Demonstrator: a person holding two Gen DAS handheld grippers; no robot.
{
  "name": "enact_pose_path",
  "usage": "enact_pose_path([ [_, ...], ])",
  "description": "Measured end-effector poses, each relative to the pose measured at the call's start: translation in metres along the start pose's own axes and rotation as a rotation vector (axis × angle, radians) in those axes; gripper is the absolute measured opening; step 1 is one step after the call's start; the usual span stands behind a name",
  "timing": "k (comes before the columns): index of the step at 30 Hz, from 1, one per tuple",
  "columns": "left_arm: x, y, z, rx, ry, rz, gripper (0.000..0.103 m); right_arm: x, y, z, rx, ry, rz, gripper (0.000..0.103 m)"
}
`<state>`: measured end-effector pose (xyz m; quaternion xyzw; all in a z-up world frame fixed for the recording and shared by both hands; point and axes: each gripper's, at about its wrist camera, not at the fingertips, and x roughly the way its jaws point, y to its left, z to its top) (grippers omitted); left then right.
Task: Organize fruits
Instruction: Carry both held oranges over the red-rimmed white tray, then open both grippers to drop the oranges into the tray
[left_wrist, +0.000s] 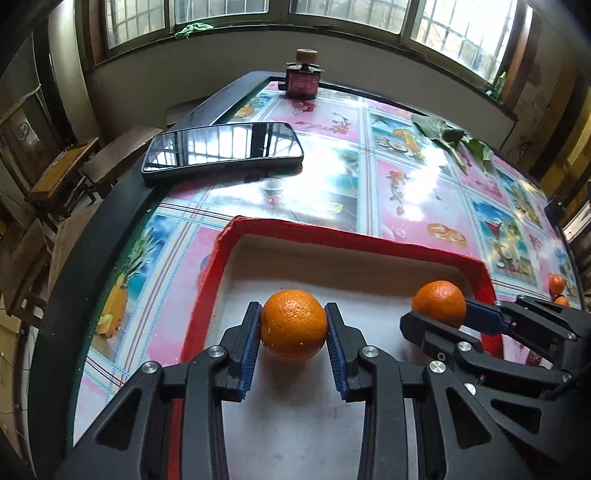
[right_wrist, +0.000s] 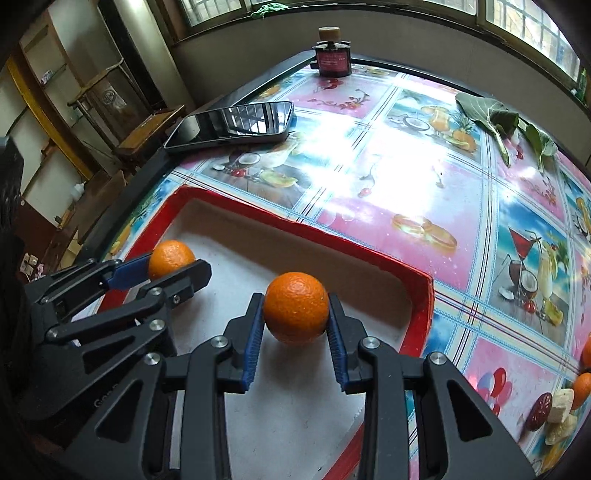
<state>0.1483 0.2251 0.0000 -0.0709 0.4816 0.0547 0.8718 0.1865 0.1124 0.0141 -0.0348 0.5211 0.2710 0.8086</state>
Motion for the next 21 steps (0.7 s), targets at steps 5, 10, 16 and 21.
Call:
enact_pose_path([
  [5,0.002,0.007,0.002,-0.030,0.027,0.011,0.054,-0.001,0.001,0.002,-0.022,-0.002,-0.035,0.038],
  [10,-0.015,0.011,0.000,-0.074,0.008,-0.001,0.077,-0.017,-0.004,-0.002,-0.024,-0.031,-0.063,0.048],
  [16,-0.043,0.007,-0.015,-0.046,-0.033,0.004,0.080,-0.056,-0.011,-0.023,0.000,-0.069,-0.055,0.054],
  [21,-0.070,-0.004,-0.041,-0.016,-0.049,-0.041,0.080,-0.094,-0.024,-0.059,0.039,-0.091,-0.039,0.054],
])
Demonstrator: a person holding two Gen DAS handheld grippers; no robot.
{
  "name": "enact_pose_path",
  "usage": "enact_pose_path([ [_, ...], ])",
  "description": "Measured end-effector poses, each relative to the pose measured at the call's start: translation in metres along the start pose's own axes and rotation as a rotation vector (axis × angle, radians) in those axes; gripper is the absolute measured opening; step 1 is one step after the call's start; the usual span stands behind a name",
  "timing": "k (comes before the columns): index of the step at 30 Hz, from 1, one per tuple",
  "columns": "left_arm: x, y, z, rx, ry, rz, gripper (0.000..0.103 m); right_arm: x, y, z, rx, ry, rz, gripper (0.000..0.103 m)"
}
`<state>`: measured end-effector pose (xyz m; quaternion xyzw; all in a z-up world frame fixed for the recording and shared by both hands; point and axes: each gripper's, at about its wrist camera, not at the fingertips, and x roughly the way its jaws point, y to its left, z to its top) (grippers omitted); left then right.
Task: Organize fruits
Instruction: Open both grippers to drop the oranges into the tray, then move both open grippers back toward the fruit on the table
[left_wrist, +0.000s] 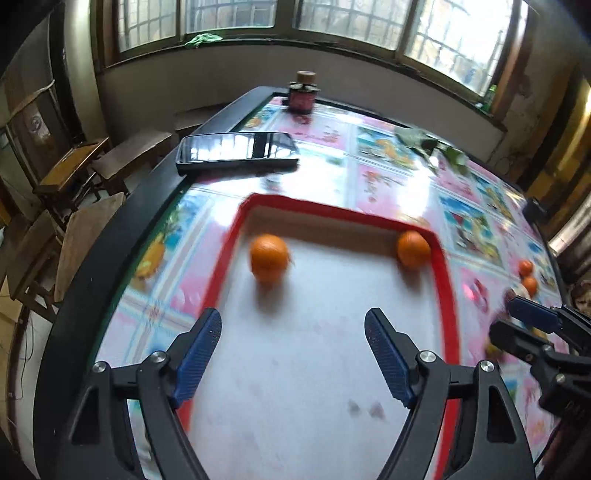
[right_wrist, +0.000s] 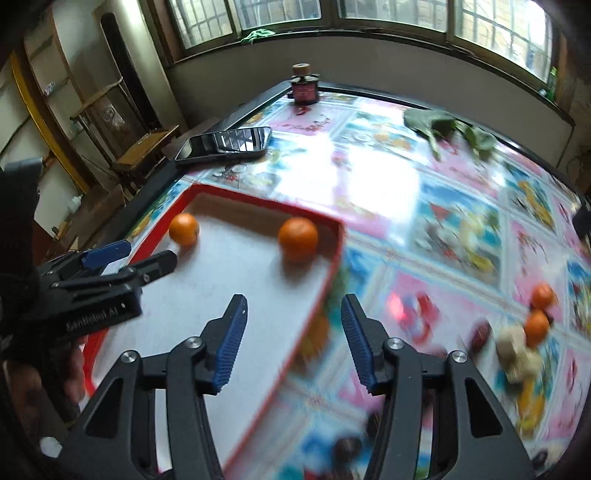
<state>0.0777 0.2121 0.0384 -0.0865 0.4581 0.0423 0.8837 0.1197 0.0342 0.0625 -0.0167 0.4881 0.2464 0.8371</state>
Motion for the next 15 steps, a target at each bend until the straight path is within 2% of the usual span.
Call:
enact_pose_path([
  [4,-0.034,-0.025,-0.028,0.070,-0.075,-0.081,0.080,-0.042,-0.019,-0.041,0.024,-0.017,-0.006,0.055],
  [9,-0.058,-0.069,-0.065,0.197,-0.104,-0.162,0.080,-0.095,-0.043,-0.096,0.027,-0.050,-0.005,0.058],
  [12,-0.058,-0.098,-0.081,0.263,-0.086,-0.183,0.080,-0.118,-0.057,-0.131,0.010,-0.064,-0.063,0.063],
  [15,-0.047,-0.126,-0.090,0.296,-0.033,-0.203,0.080,-0.127,-0.077,-0.156,0.036,-0.063,-0.093,0.063],
])
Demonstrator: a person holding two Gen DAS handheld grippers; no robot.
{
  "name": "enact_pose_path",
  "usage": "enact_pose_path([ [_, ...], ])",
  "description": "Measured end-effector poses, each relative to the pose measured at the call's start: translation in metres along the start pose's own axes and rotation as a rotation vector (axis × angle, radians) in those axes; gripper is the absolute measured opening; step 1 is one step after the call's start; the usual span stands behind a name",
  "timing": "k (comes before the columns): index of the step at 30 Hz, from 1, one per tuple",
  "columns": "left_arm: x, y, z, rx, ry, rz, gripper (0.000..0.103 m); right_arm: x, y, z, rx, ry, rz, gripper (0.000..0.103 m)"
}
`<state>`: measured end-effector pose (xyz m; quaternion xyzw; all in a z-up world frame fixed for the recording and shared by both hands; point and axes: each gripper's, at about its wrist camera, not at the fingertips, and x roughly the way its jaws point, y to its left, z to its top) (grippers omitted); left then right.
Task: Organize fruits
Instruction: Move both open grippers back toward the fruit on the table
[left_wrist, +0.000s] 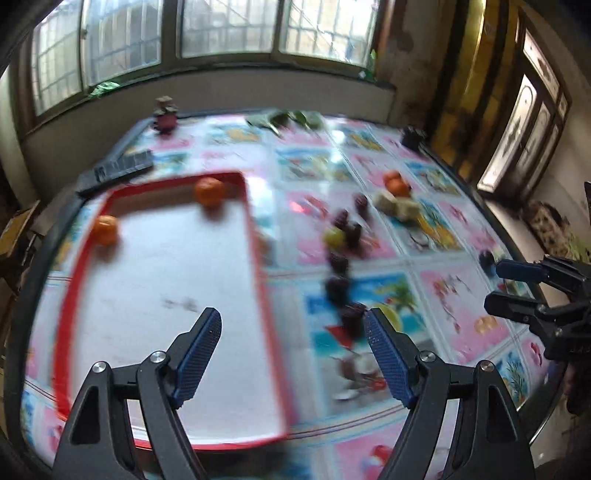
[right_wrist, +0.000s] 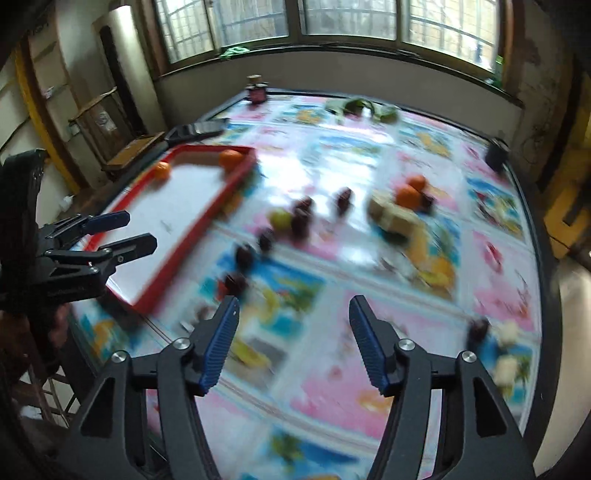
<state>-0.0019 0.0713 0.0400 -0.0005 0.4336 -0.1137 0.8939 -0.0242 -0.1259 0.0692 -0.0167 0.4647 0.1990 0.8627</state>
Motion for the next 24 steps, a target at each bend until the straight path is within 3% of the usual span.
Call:
enact_pose_path([
  [5,0.036,-0.031,0.003,-0.001,0.068,0.035,0.080,0.008,-0.031,-0.025,0.086,0.039,0.012,0.063],
  [12,0.059,-0.046,-0.005,-0.065,0.136,0.019,0.078,0.008,-0.054,-0.040,0.111,0.044,0.052,0.064],
  [15,0.067,-0.046,-0.008,-0.113,0.163,-0.001,0.063,0.011,-0.063,-0.042,0.128,0.050,0.076,0.064],
  [16,0.070,-0.046,-0.009,-0.124,0.174,0.000,0.053,0.013,-0.067,-0.043,0.136,0.053,0.086,0.064],
  [21,0.069,-0.052,-0.012,-0.123,0.154,0.030,0.038,0.020,-0.074,-0.042,0.139,0.061,0.117,0.064],
  [22,0.069,-0.051,-0.012,-0.131,0.149,0.031,0.030,0.021,-0.075,-0.040,0.134,0.062,0.121,0.064],
  [24,0.068,-0.048,-0.012,-0.154,0.146,0.026,0.027,0.025,-0.078,-0.037,0.133,0.062,0.122,0.064],
])
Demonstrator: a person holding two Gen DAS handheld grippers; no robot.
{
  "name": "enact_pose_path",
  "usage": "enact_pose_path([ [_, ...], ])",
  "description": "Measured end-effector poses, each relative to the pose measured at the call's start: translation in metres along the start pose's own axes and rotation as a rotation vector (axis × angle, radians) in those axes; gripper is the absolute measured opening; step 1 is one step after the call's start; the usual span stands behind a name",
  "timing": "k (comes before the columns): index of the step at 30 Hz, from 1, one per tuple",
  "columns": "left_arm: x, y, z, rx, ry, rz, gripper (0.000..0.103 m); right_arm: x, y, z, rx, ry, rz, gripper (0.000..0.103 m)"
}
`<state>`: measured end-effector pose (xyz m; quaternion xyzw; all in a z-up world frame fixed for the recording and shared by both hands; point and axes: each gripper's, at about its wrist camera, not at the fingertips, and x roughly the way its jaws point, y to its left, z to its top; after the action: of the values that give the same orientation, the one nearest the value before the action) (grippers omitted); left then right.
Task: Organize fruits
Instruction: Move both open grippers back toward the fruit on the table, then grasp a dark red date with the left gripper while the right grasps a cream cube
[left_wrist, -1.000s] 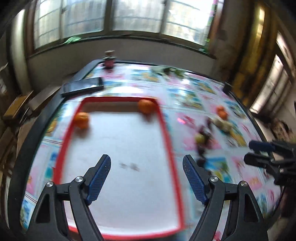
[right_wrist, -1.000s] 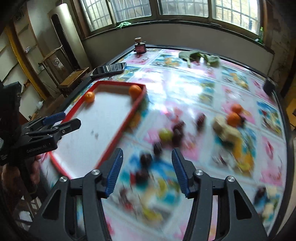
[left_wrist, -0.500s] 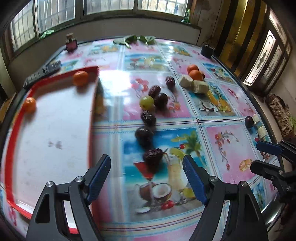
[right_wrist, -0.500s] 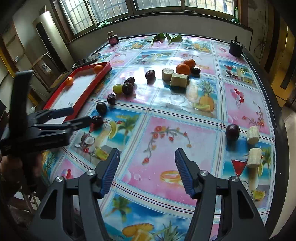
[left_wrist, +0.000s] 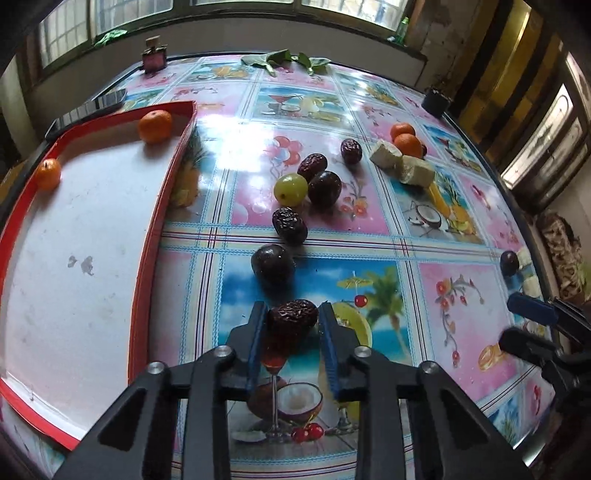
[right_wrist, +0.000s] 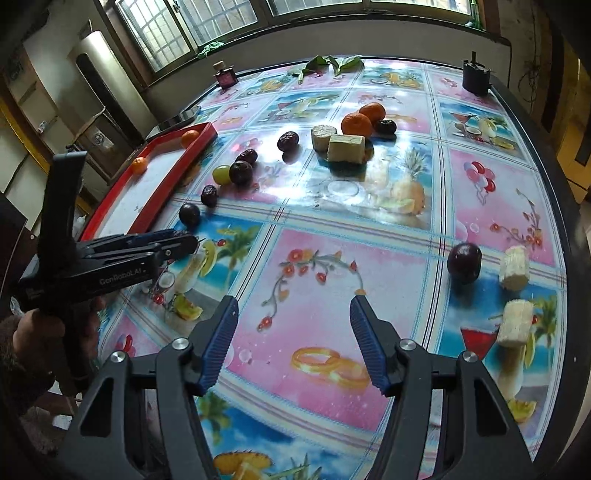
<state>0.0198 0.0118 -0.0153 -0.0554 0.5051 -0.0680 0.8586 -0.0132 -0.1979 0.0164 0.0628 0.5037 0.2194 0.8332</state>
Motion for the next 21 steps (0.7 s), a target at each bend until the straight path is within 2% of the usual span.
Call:
enact_pose_path([
  [6,-0.001,-0.005,-0.003,0.008,-0.013,0.025,0.027,0.014,-0.023,0.036,0.039,-0.037,-0.018,0.064],
  [9,-0.002,-0.006,-0.005,-0.001,-0.020,0.032,0.027,0.031,-0.032,0.065,0.033,-0.067,-0.066,0.064],
  [14,-0.002,-0.001,-0.004,-0.043,-0.022,0.020,0.027,0.076,-0.045,0.105,0.062,-0.022,-0.101,0.064],
  [18,-0.003,0.002,-0.003,-0.060,-0.023,0.008,0.027,0.091,-0.043,0.119,0.051,-0.033,-0.111,0.063],
  [21,-0.003,0.003,-0.003,-0.067,-0.029,0.001,0.027,0.098,-0.036,0.125,-0.002,-0.017,-0.131,0.042],
])
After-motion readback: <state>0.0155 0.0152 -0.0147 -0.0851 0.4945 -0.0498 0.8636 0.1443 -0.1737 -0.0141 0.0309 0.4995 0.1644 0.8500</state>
